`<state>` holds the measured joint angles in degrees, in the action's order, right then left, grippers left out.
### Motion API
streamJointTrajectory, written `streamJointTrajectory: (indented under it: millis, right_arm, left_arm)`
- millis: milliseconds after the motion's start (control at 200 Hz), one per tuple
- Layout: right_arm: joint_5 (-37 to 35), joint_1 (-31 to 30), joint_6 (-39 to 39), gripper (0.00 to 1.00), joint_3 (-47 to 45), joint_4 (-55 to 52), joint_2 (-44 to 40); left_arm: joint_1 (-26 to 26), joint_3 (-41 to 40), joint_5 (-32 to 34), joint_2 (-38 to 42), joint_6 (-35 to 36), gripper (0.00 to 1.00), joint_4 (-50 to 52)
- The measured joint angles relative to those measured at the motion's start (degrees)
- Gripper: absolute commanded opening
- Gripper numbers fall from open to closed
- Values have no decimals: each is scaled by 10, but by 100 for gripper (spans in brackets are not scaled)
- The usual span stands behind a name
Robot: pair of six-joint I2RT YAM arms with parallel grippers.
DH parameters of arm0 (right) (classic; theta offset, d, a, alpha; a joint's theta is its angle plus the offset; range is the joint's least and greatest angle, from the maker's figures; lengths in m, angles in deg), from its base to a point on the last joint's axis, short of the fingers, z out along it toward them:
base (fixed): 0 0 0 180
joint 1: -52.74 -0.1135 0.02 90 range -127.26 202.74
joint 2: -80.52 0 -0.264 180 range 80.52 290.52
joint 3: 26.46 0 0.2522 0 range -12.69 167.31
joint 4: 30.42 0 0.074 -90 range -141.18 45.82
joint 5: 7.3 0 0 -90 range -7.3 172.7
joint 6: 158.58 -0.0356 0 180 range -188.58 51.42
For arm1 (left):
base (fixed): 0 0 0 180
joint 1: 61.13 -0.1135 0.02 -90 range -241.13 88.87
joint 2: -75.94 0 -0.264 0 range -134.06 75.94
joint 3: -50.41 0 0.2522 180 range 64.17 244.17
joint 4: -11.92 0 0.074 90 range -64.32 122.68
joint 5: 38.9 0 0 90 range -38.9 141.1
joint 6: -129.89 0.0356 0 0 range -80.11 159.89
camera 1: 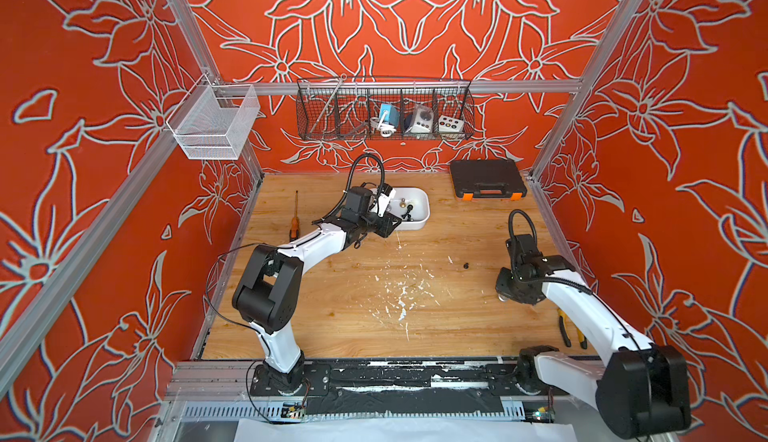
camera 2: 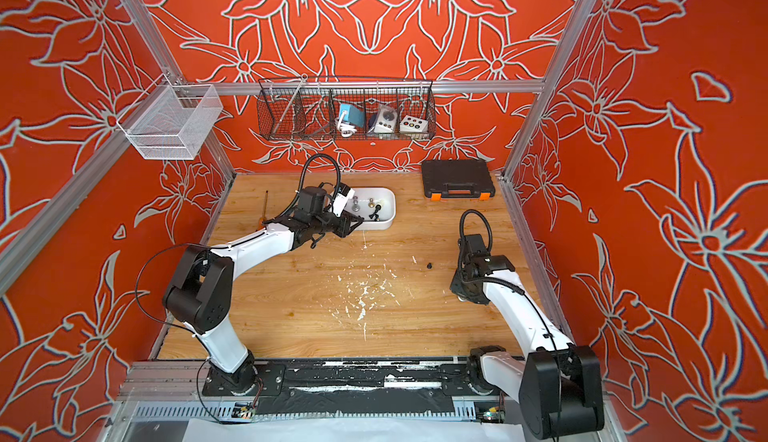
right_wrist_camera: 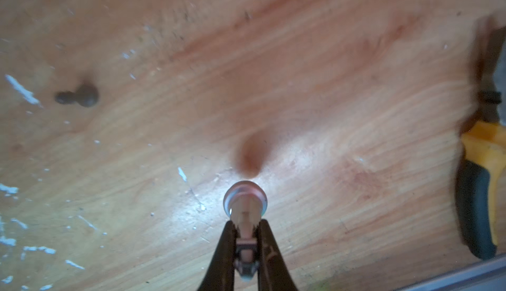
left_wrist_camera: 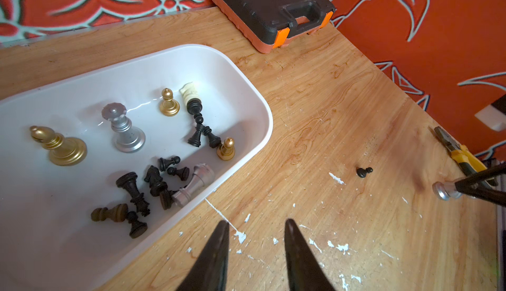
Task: Put the chess pieces into the storage box
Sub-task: Pick up the chess piece at the center of the board.
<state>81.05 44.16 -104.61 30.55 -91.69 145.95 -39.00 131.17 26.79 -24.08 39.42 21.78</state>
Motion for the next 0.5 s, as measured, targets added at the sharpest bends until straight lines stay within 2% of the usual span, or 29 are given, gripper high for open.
streamJointTrajectory:
  millis: [245, 500]
  right_arm:
    - [56, -2, 25, 9, 90, 85, 73]
    - [123, -39, 47, 9, 264, 172, 198]
  left_arm:
    - [-2, -13, 0, 19, 0, 35, 2]
    - [-18, -42, 0, 52, 0, 35, 3]
